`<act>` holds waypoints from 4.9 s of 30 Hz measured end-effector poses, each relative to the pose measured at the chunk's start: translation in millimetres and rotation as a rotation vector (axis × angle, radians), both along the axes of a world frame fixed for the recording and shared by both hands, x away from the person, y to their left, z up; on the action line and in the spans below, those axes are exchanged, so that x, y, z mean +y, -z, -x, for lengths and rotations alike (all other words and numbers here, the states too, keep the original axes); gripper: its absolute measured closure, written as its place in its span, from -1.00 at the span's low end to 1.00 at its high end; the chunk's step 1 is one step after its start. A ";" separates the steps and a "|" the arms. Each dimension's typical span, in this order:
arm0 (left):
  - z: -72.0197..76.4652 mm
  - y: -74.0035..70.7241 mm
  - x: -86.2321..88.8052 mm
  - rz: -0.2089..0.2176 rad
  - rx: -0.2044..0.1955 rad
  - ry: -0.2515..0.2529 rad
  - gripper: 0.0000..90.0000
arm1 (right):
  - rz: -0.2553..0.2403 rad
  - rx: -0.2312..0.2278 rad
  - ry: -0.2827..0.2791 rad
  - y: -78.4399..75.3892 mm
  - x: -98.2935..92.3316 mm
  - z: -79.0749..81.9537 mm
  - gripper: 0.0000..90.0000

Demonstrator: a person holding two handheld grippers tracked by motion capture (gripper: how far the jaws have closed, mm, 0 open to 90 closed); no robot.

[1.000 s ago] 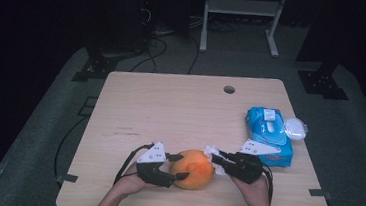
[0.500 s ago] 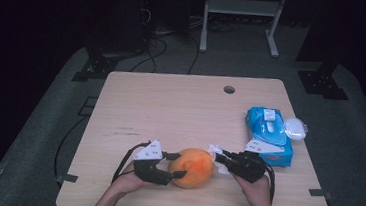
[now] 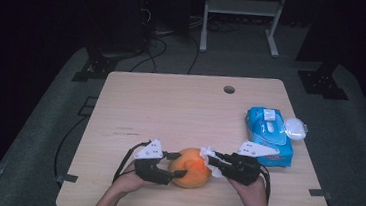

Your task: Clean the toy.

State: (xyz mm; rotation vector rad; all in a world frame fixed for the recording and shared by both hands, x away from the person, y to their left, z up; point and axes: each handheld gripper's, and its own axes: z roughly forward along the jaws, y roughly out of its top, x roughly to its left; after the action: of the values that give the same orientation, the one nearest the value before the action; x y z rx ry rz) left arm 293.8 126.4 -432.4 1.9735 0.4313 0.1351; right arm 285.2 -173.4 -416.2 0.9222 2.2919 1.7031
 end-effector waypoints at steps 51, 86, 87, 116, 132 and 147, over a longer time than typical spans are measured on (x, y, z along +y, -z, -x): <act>11.0 -20.4 -18.7 -0.045 -0.048 -0.035 -0.01 | 0.069 -0.154 -0.039 -26.0 24.9 25.5 0.64; 5.2 -7.0 -20.2 -0.049 -0.028 -0.066 -0.18 | 0.101 -0.090 0.020 -11.0 16.2 13.6 0.64; 5.4 -7.2 -19.8 -0.055 -0.025 -0.068 -0.18 | 0.096 -0.090 0.003 -10.6 19.6 15.1 0.64; 6.6 -5.8 -26.6 -0.064 0.022 -0.053 -0.31 | 0.111 -0.105 -0.013 -9.1 13.9 13.0 0.64; 10.2 -3.5 -29.4 -0.058 -0.026 -0.022 -0.18 | 0.120 -0.124 -0.032 -11.9 24.8 20.6 0.65; 8.5 -2.8 -26.2 -0.061 -0.017 -0.019 -0.17 | 0.114 -0.081 0.030 -8.8 5.4 6.9 0.64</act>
State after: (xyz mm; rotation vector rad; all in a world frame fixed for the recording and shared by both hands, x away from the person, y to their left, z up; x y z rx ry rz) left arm 285.3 100.2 -429.7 2.0267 0.4396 0.1785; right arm 278.3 -168.0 -407.4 0.8454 2.2839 1.5507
